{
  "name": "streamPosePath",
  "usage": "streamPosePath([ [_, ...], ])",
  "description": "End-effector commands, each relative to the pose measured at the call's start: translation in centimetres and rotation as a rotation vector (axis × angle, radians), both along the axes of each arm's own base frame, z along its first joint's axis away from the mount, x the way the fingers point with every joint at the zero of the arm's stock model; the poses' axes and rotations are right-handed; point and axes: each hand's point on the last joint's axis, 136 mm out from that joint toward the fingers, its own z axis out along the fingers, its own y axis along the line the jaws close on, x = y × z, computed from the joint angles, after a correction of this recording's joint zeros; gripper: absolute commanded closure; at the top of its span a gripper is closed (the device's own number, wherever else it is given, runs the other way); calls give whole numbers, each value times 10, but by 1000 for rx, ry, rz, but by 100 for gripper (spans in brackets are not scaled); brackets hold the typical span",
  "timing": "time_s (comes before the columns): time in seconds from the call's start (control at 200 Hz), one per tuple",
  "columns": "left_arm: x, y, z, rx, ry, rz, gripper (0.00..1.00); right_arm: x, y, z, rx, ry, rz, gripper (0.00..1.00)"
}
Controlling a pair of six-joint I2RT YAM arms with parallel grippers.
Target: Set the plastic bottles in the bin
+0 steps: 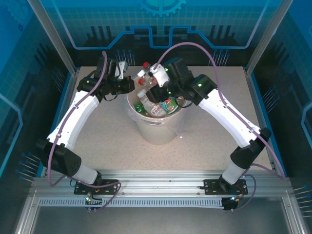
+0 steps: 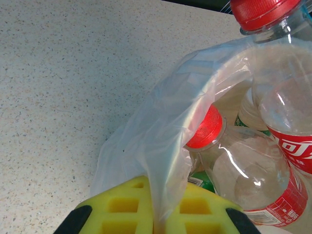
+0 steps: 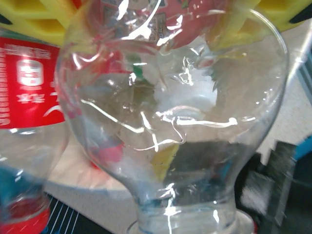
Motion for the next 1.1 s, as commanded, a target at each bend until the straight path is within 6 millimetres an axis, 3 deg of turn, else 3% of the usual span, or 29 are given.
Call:
streamPosePath([
  [0.0,-4,-13,62,-156,-138,-32,100,-4,-1,-12,-107,-4,-9,62],
  [0.18,-5,-6,70,-158,-161,-16,100,-1,-12,-33,-215,21,-64,60],
  [0.27,-5,-3,73,-162,-173,-8,100,-5,-12,-37,-251,23,-45,53],
  [0.355,-5,-3,74,-167,-175,-10,100,-8,-8,-19,-195,-3,-25,38],
  [0.42,-5,-4,73,-171,-171,-11,100,-12,-2,-1,-137,-26,10,35],
  [0.475,-5,-4,72,-172,-170,-10,100,-13,-1,11,-114,-47,19,26],
  [0.635,-6,-3,71,-170,-169,-7,100,-10,-6,24,-130,-79,30,14],
  [0.74,-7,-3,71,-167,-171,-8,100,-9,-9,31,-116,-101,26,17],
  [0.8,-6,-2,71,-166,-172,-7,100,-10,-9,32,-109,-104,21,25],
  [0.971,-5,-3,70,-170,-170,-8,100,-6,-18,11,-160,-90,-11,43],
  [1.096,-5,-2,70,-168,-170,-5,100,-8,-18,-8,-182,-59,-5,49],
])
